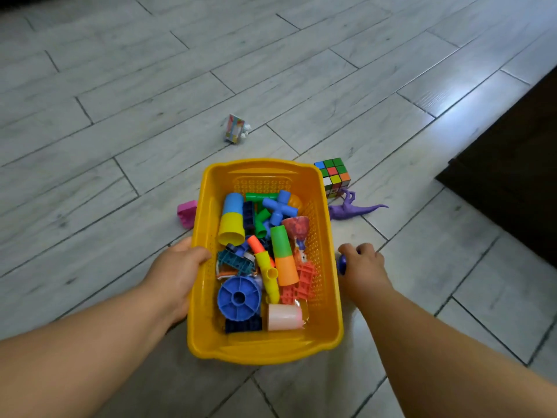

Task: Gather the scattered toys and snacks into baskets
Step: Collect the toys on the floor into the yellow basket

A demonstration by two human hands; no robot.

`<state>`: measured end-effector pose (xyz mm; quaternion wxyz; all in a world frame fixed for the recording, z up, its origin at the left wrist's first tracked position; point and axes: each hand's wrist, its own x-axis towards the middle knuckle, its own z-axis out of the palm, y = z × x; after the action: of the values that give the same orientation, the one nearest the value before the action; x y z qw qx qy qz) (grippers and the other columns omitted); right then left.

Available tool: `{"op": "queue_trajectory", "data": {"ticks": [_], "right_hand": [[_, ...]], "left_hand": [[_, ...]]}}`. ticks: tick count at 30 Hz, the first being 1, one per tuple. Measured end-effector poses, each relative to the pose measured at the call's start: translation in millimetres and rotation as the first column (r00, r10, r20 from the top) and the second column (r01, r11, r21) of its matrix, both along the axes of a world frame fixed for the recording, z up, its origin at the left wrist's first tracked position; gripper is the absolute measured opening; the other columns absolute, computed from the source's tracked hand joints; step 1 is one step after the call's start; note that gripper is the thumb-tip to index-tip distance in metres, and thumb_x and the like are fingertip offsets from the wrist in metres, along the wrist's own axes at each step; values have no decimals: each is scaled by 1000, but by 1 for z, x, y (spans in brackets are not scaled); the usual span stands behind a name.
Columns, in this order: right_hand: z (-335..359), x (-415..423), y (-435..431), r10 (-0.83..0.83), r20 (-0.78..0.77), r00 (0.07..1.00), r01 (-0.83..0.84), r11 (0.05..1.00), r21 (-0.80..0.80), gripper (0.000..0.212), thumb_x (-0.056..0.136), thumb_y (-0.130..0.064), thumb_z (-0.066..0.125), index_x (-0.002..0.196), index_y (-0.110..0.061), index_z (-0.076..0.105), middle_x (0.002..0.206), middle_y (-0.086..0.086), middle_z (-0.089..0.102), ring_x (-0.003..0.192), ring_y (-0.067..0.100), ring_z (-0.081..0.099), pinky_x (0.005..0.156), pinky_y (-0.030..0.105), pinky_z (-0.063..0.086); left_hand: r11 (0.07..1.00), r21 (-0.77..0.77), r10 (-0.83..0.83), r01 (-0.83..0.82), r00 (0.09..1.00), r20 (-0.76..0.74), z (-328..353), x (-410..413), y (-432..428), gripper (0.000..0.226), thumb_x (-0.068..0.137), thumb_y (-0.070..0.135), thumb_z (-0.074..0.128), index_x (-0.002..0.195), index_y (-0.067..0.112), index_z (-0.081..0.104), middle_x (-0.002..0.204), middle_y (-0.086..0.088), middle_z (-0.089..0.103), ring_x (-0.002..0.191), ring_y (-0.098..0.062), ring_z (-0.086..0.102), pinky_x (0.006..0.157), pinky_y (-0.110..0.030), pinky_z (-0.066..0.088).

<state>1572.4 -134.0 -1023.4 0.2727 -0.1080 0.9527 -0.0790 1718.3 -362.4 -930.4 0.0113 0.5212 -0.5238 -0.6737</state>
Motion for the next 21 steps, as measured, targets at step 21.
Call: {"op": "queue_trajectory", "data": {"ticks": [21], "right_hand": [[90, 2, -113, 307, -247, 919, -376, 872, -315, 79, 88, -40, 62, 150, -33, 14, 159, 6, 9, 145, 28, 12, 116, 40, 18]], "left_hand": [[993, -7, -115, 114, 992, -45, 0, -53, -8, 27, 89, -6, 46, 94, 10, 67, 83, -27, 69, 73, -39, 65, 78, -62, 52]]}}
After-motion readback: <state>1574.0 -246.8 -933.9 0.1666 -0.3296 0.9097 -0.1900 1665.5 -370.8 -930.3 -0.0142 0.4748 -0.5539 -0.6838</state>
